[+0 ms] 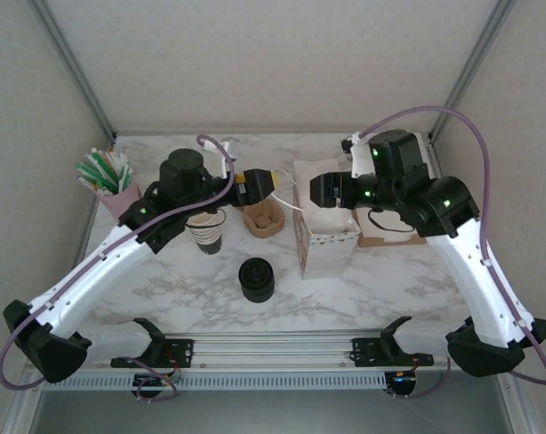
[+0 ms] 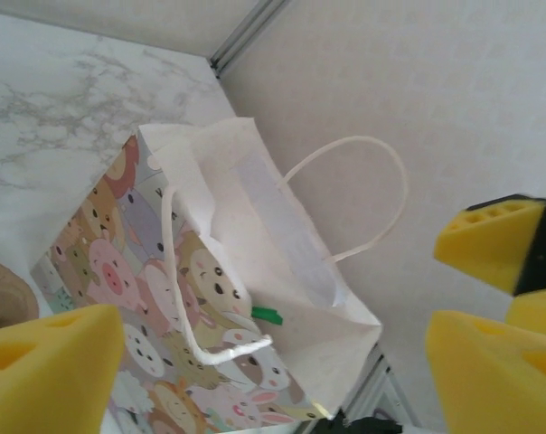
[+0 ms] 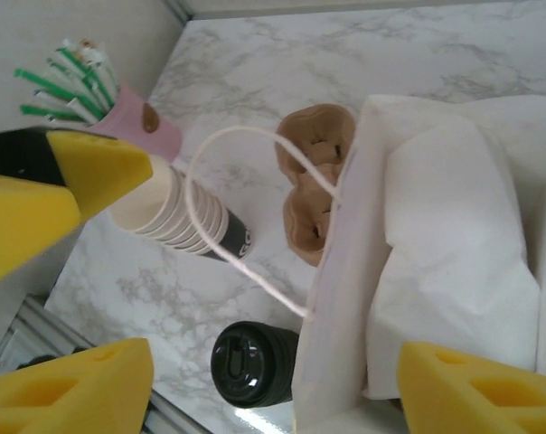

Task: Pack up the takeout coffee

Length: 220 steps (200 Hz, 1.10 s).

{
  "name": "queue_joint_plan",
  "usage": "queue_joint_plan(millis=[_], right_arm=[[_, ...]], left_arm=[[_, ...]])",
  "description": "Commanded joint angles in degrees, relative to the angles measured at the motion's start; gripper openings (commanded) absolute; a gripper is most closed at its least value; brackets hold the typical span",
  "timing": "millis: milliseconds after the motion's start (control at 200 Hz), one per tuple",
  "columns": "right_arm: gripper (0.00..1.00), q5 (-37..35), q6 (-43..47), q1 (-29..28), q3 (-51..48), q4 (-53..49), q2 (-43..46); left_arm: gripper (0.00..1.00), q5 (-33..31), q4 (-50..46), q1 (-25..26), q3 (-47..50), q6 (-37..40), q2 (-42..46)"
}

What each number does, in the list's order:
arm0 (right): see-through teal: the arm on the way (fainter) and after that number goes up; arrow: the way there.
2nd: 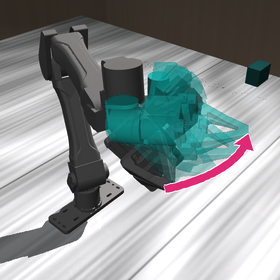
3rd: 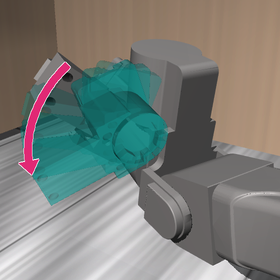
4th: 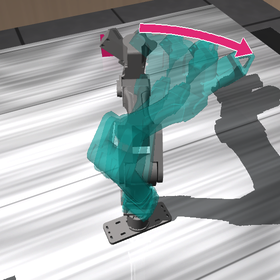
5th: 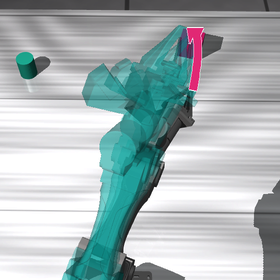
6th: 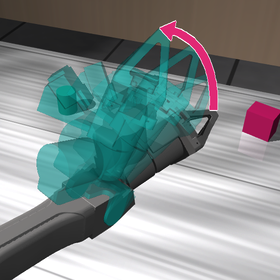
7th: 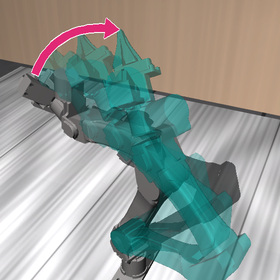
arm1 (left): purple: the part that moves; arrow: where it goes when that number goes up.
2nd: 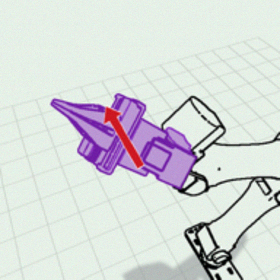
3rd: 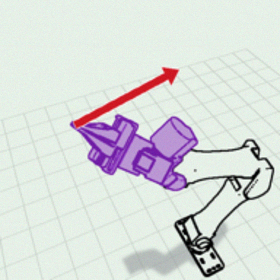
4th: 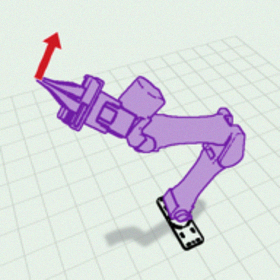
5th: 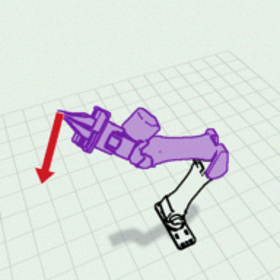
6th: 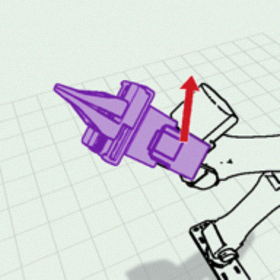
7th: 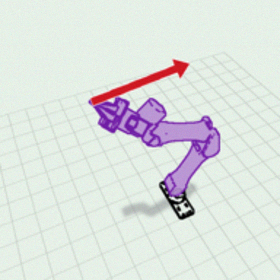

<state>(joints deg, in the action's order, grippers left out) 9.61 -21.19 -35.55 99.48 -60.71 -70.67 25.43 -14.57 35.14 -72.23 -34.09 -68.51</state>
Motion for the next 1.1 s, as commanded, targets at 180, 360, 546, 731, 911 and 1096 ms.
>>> queue_joint_plan(millis=[180, 360, 546, 731, 911, 1096], right_arm=[[0.99, 8.08, 0.86, -0.29, -6.74, 6.48, 8.55], [0.99, 8.94, 1.30, -0.32, -11.15, 7.99, 13.01], [0.99, 4.86, 1.73, -0.36, -14.08, 7.74, 17.50], [0.99, -2.31, 2.23, -0.37, -14.55, 5.92, 20.88], [0.99, -6.04, 3.79, -0.35, -13.94, 4.14, 21.58], [0.99, -11.15, 5.28, -0.26, -11.78, 2.93, 19.49]], left_arm=[[1.00, -4.22, -1.67, -0.24, 0.81, 0.87, 7.48], [1.00, -9.13, -1.90, -0.24, 3.15, 0.42, 12.77], [1.00, -17.44, -5.14, -0.24, 5.28, 0.68, 18.75], [1.00, -30.18, -9.97, -0.24, 6.96, -0.34, 24.40], [1.00, -39.59, -14.24, -0.24, 8.71, -2.24, 28.79], [1.00, -45.91, -16.79, -0.33, 9.30, -1.86, 28.55]])
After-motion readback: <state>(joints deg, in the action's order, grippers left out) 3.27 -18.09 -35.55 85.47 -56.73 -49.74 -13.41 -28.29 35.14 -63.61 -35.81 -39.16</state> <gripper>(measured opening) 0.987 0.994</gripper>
